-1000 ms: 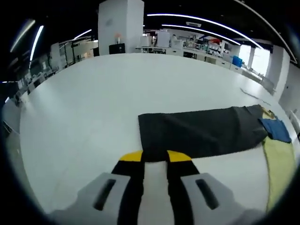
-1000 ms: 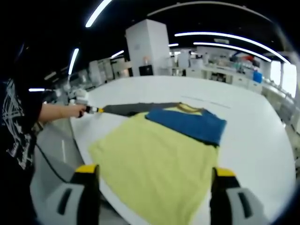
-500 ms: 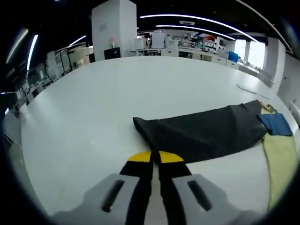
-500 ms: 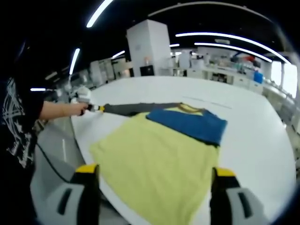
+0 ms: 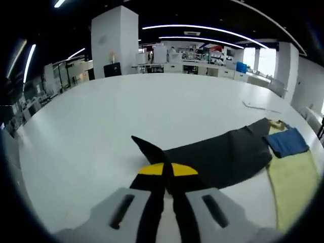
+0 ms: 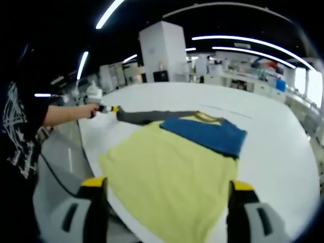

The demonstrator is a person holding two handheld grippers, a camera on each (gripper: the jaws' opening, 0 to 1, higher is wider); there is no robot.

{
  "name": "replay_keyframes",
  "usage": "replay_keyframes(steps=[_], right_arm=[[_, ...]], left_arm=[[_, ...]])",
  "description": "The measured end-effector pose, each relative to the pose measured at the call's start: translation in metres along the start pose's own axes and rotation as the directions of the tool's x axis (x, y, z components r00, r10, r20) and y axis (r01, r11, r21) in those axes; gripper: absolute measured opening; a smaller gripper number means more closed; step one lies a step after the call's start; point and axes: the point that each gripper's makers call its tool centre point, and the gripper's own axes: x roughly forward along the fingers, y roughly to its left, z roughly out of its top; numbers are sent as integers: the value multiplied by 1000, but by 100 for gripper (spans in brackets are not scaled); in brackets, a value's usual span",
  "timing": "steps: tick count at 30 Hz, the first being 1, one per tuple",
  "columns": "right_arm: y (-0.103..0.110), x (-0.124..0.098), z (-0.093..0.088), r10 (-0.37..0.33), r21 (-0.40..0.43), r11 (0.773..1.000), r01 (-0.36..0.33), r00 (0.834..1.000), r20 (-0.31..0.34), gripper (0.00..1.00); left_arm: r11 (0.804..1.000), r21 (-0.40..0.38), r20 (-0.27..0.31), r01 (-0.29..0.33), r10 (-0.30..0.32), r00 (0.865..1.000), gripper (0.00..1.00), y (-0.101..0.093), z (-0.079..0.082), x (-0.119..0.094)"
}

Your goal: Fold the garment on the visible template until the final outline fits inside the template.

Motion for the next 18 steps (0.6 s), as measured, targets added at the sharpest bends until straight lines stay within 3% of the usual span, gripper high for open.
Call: replay_keyframes(steps=[4,10,18], right_arm=[[1,-1,-1,2,-2,1000,-2,1000,-1,99],[5,-1,-2,17,-13,1000,-17,1000,2,99],[12,-1,2,42,-42,998,-42,999,6,99]], left_arm=[[1000,14,15,23,-24,1000,0,-9,9,3],[997,29,45,75,-77,996,0,-45,24,-8],[988,42,62,152,-154,986,0,-76,39,-3]])
